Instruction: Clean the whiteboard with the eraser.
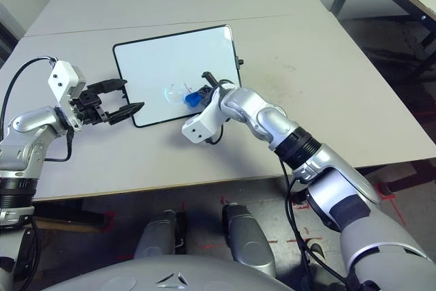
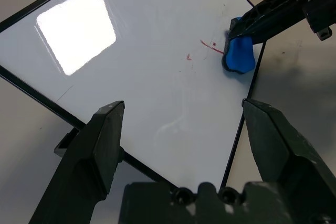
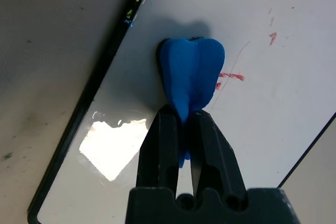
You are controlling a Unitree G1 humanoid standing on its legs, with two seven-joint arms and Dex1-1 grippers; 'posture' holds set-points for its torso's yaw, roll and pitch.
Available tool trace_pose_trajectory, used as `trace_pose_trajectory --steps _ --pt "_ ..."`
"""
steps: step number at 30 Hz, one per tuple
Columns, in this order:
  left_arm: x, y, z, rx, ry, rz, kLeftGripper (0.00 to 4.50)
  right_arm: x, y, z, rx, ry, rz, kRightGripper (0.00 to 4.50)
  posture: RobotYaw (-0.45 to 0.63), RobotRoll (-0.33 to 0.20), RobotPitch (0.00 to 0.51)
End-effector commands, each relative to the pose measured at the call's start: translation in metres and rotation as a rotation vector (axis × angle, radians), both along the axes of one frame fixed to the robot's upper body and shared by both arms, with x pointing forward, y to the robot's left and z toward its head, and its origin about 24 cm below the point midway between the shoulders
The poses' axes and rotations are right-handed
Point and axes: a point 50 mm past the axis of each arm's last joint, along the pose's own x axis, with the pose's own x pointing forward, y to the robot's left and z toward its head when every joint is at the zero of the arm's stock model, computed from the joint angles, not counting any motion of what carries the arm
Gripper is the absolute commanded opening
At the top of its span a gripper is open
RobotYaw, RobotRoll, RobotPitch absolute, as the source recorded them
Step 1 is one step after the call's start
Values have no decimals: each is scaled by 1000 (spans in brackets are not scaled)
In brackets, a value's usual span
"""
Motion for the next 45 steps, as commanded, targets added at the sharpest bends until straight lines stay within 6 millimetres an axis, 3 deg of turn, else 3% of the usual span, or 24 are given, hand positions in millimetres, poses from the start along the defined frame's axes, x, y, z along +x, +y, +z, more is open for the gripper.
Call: trace_pose_trajectory --steps 1,5,15,27,34,45 --pt "-3 0 -1 19 3 -4 4500 -5 -11 -30 -111 114 -33 111 -107 0 124" --pt "-2 0 -1 19 3 -3 4500 -5 -10 -29 -106 111 -31 111 -106 0 122" --pt "-2 -2 -2 16 2 0 4500 8 16 1 83 -1 -34 110 -96 0 117" --pt "-3 0 -2 13 -5 13 4500 25 25 19 183 -94 -56 110 -82 0 106" --pt "-3 -2 -3 9 -6 12 4500 18 11 -3 55 -8 -44 110 -82 0 106" --pt "-2 -3 -4 9 -1 3 4500 4 1 -19 -29 69 -26 109 -97 0 110"
